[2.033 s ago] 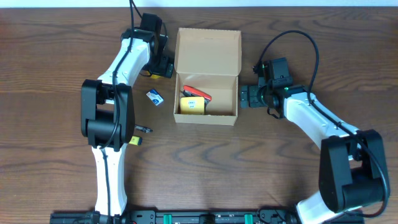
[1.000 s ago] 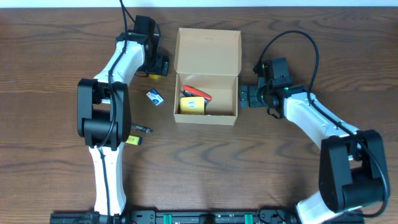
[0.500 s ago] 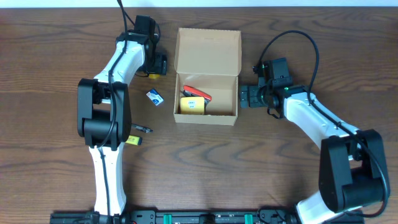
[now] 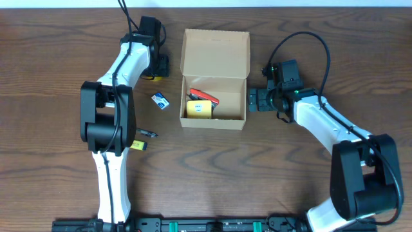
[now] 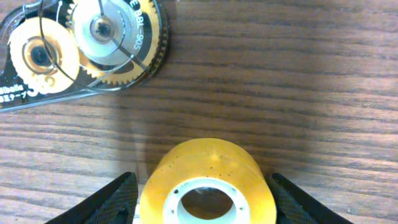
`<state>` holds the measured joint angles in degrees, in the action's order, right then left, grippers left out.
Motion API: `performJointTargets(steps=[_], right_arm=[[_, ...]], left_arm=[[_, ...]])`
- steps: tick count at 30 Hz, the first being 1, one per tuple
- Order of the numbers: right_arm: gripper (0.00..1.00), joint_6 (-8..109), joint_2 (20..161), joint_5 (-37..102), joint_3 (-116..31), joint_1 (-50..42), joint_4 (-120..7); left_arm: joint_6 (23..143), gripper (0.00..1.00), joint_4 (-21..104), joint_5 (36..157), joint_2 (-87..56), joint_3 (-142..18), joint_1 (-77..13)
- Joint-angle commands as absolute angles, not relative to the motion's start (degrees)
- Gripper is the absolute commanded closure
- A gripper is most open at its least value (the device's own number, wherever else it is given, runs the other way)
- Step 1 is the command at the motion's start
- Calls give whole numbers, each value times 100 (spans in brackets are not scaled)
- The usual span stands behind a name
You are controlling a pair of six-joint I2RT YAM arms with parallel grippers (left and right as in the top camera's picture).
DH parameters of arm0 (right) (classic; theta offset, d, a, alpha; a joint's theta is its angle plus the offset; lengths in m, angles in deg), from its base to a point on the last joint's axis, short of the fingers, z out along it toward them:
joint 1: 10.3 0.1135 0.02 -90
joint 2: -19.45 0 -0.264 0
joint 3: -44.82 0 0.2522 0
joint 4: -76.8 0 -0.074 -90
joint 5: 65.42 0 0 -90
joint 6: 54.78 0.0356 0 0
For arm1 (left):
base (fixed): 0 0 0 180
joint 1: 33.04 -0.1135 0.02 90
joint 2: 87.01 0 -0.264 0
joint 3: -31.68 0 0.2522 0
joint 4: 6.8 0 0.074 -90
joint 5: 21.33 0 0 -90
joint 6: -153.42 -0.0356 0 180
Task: Pack container
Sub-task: 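Lower the left gripper and grasp the tape roll by its rim, then lift the tape roll with the left gripper and carry it over the box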
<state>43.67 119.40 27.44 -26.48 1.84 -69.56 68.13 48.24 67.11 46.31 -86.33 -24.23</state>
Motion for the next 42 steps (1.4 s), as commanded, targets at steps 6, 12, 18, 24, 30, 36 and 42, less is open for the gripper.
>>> performJointTargets(steps=[6, 12, 18, 24, 30, 36, 42], right_arm=[[1, 4284, 11992, 2741, -2635, 177, -6950], [1, 4284, 11992, 2741, -2635, 177, -6950], [1, 4284, 11992, 2741, -2635, 177, -6950], [1, 4284, 11992, 2741, -2635, 177, -6950], [1, 4284, 11992, 2741, -2635, 177, -6950], [1, 4284, 11992, 2744, -2635, 177, -6950], [1, 4284, 11992, 2741, -2635, 177, -6950]], left_arm=[[6885, 44, 5052, 6505, 4832, -8596, -2440], [6992, 53, 5089, 6503, 4830, -8598, -2440], [7036, 70, 5672, 6501, 4823, -9007, -2440], [7032, 94, 7294, 6503, 4821, -10576, -2440], [7032, 94, 8654, 6534, 4821, -12397, -2381], [6831, 94, 9598, 6997, 4821, -14049, -2132], [6890, 94, 9731, 8538, 4821, -14806, -2014]])
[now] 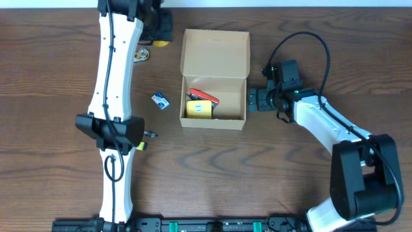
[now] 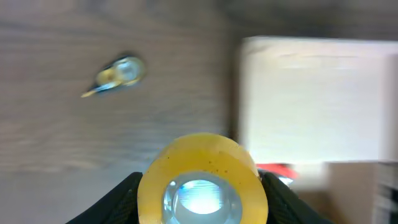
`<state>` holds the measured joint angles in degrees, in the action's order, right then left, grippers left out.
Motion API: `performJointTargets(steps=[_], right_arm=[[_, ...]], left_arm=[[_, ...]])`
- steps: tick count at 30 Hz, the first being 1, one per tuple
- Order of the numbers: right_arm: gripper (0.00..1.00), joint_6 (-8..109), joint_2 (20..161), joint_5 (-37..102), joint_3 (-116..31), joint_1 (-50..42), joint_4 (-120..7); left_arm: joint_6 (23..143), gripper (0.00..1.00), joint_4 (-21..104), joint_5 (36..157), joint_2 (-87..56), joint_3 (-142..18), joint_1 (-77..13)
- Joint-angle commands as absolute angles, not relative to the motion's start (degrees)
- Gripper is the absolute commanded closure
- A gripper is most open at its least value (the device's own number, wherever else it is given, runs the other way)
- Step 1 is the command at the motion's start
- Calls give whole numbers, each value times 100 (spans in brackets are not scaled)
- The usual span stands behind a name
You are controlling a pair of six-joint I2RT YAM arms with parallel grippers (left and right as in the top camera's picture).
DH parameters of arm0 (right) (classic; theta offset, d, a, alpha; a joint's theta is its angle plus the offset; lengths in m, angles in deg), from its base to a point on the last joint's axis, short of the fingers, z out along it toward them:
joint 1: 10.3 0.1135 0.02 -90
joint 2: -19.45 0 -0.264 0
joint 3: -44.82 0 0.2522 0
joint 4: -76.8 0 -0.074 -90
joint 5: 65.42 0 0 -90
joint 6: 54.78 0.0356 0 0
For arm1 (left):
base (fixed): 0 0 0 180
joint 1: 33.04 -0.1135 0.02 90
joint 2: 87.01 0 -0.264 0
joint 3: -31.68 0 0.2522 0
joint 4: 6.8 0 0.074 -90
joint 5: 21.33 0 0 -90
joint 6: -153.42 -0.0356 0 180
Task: Pack container
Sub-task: 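Lift the tape roll with the left gripper and carry it over the box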
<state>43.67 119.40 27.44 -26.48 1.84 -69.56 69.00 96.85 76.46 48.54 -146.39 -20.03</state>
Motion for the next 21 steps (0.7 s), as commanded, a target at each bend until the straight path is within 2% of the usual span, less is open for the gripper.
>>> performJointTargets(steps=[1, 3, 8, 15, 21], right_arm=[[1, 4284, 11992, 2741, -2635, 177, -6950], [1, 4284, 11992, 2741, -2635, 177, -6950], [1, 4284, 11992, 2744, -2635, 177, -6950], [1, 4284, 11992, 2741, -2635, 177, -6950], [1, 4284, 11992, 2741, -2635, 177, -6950]], left_arm=[[6984, 94, 9731, 8639, 4821, -14803, -2009], [7296, 94, 9705, 8599, 4826, -14760, -1955], [7180, 94, 9539, 8092, 4828, -14622, -1651], [6229, 94, 9534, 8103, 4832, -14607, -1426], [4839, 94, 9674, 8385, 4872, -14585, -1262]])
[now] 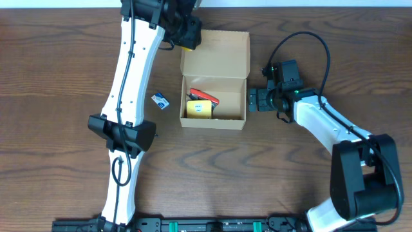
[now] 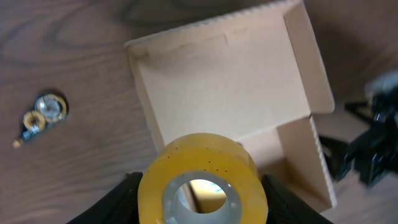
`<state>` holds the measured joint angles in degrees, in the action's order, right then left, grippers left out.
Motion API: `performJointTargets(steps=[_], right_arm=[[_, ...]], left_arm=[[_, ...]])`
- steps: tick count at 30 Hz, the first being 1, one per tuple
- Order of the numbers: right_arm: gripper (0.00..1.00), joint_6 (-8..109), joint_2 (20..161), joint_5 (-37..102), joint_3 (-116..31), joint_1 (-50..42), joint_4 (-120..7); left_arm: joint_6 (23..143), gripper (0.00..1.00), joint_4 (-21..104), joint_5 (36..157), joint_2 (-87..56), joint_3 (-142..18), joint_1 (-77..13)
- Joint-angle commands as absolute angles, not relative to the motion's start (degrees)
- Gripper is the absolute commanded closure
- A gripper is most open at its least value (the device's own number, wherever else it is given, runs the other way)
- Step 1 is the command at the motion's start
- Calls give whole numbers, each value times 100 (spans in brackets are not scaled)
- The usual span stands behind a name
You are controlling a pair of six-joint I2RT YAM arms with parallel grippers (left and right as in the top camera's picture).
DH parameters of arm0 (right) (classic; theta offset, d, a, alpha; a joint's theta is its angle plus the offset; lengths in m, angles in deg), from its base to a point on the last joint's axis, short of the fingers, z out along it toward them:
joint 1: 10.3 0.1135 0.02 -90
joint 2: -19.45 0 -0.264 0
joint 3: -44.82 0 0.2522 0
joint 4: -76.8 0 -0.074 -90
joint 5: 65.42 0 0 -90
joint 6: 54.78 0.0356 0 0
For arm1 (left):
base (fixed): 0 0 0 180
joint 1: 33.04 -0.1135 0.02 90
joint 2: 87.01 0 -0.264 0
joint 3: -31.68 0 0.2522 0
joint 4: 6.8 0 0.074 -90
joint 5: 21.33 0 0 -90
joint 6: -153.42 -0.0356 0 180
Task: Pack container
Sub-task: 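Lift the tape roll with the left gripper and carry it over the box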
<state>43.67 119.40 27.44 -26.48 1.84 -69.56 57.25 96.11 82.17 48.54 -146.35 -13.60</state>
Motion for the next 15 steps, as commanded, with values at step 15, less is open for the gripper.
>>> performJointTargets(steps=[15], right_arm=[[1, 4284, 11992, 2741, -2635, 177, -6950]], left_arm=[[3119, 94, 9499, 8363, 4880, -12871, -204]])
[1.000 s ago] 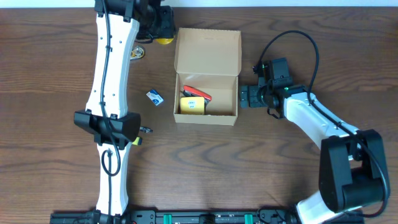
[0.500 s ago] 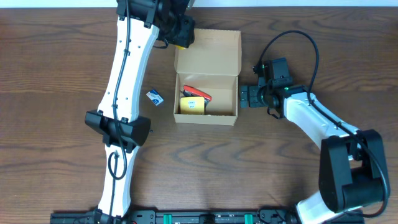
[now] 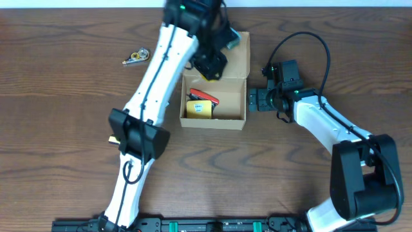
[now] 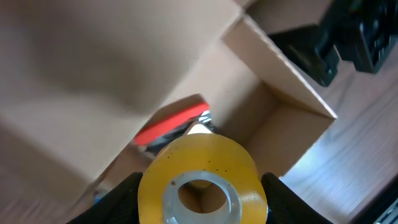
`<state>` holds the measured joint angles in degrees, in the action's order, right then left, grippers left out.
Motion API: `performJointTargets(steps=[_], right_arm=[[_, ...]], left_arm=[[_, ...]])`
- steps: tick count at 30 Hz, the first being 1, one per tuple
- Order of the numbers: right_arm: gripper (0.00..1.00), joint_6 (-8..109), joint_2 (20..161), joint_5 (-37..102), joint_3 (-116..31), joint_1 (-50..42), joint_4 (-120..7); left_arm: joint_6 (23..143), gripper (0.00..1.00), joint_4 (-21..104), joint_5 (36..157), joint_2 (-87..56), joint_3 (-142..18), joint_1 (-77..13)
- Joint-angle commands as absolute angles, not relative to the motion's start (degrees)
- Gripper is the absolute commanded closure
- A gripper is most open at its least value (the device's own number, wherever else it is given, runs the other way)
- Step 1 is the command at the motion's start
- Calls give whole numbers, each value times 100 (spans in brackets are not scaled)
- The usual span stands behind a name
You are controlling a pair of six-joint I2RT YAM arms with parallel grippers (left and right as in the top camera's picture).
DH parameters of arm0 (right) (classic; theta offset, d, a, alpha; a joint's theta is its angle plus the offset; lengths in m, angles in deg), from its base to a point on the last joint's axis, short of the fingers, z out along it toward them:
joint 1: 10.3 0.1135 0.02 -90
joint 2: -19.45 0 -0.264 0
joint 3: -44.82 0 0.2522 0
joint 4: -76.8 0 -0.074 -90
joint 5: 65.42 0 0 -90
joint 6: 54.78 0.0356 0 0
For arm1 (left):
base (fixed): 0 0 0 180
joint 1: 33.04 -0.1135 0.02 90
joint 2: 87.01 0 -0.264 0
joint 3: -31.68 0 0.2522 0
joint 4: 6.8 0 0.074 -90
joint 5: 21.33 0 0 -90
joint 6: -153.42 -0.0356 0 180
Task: Pack container
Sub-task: 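Lift the tape roll with the left gripper and carry it over the box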
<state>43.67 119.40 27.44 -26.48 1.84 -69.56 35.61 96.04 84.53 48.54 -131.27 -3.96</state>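
Observation:
The open cardboard box stands mid-table with its lid flap folded back. Inside lie a red item and a yellow packet. My left gripper hangs over the box's back part, shut on a yellow tape roll that fills the bottom of the left wrist view, above the red item. My right gripper rests against the box's right wall; whether it is open or shut does not show.
A tape dispenser with gold wheels lies at the far left of the table. The left arm stretches diagonally from the front left across to the box, hiding the table beneath it. The right arm lies along the right side.
My left gripper with the tape roll has moved from above the lid flap's back left corner to over the box's open compartment. The right arm has stayed put.
The left gripper stood around the yellow roll on the table next to the dispenser. It then held the roll lifted at the far left, later above the lid flap, and now over the box interior.

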Motion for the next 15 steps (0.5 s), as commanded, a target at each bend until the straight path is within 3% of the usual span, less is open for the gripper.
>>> performJointTargets(steps=[1, 8, 15], right_arm=[[1, 4284, 11992, 2744, -2635, 177, -6950], [1, 4284, 11992, 2744, -2635, 162, -6950], [1, 4284, 11992, 2744, -2635, 169, -6950]], left_arm=[[3117, 94, 9388, 8265, 4880, -12764, -141], [2975, 94, 8448, 7922, 4891, -11971, 71], [2623, 94, 8315, 8184, 5044, -11905, 84]])
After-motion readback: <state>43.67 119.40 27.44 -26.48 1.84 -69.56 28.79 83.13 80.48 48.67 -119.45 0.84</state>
